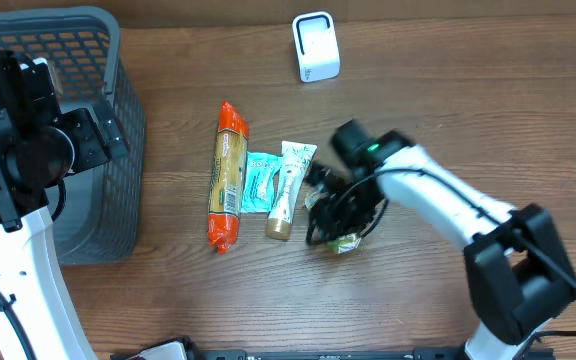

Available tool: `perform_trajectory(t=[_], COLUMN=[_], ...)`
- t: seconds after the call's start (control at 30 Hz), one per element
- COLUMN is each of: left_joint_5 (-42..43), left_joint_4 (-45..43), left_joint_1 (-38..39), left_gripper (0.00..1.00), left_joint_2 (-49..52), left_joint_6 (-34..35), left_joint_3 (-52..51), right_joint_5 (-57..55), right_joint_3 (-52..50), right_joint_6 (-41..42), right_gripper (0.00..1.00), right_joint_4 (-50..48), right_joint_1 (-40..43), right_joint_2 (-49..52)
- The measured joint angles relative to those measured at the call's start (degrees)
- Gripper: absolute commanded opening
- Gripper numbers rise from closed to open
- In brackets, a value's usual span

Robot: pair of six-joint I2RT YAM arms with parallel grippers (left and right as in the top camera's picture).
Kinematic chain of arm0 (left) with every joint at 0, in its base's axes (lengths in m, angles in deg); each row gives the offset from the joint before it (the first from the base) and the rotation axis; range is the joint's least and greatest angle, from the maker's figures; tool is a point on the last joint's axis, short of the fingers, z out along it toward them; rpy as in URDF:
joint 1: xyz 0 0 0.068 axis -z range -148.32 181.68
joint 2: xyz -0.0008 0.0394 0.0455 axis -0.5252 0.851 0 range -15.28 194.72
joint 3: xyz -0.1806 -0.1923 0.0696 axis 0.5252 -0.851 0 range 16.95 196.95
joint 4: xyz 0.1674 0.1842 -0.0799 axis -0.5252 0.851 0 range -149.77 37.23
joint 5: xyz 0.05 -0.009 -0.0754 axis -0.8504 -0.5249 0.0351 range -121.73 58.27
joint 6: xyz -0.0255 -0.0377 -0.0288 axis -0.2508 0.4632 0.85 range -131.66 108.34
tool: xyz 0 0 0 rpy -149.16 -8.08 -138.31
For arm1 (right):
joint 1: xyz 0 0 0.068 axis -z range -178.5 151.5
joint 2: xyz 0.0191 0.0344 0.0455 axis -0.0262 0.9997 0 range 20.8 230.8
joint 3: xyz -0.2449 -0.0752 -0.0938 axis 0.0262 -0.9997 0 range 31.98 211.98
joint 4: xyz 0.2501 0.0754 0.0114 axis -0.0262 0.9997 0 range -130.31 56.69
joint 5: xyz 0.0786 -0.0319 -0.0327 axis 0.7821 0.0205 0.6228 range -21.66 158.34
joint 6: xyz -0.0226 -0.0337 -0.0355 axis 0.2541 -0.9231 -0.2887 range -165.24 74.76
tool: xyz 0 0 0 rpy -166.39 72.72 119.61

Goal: Scan the item barcode
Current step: 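Lift and rotate the pouch with the right gripper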

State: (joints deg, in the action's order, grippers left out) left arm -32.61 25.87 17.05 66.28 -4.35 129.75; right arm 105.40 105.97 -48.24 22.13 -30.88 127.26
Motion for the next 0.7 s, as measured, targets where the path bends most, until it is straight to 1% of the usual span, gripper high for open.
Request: perform_trajectory(t=[0.03, 0.13, 0.27, 0.37, 0.5, 0.63, 0.7], left_joint_5=[0.0, 0.0, 0.0, 0.0, 0.0, 0.0, 0.0], left_joint_4=[0.0, 0.0, 0.0, 0.0, 0.0, 0.0, 0.0], left_joint_1=[0.0, 0.0, 0.0, 0.0, 0.0, 0.0, 0.0], left_gripper=[1.00, 1.00, 1.00, 0.99, 1.00, 1.00, 1.00], left_joint_2=[0.0, 0.0, 0.0, 0.0, 0.0, 0.0, 0.0], left_joint_6=[0.0, 0.0, 0.0, 0.0, 0.0, 0.0, 0.0], left_joint_3=[0.0, 0.0, 0.0, 0.0, 0.0, 0.0, 0.0], right_joint_5=[-2.3, -7.4, -14.2, -17.9, -24.1, -27.3, -28.7], right_joint_3=[-0.5, -2.6, -5.0, -5.2, -5.2, -5.2, -5.2], right_joint_6=[3.0, 9.2, 15.5, 17.9, 19.8, 19.6, 18.9], right_gripper=[0.46, 0.44, 0.44, 0.44, 0.44, 0.45, 0.51], right_joint_4=[-0.3, -1.9, -5.0, -7.3, -8.8, -12.2, -16.6], right_joint_1=[-2.9, -5.3, -4.7, -2.8, 2.9, 9.3, 13.4], right_joint_2=[0.0, 0.0, 0.0, 0.0, 0.0, 0.0, 0.0])
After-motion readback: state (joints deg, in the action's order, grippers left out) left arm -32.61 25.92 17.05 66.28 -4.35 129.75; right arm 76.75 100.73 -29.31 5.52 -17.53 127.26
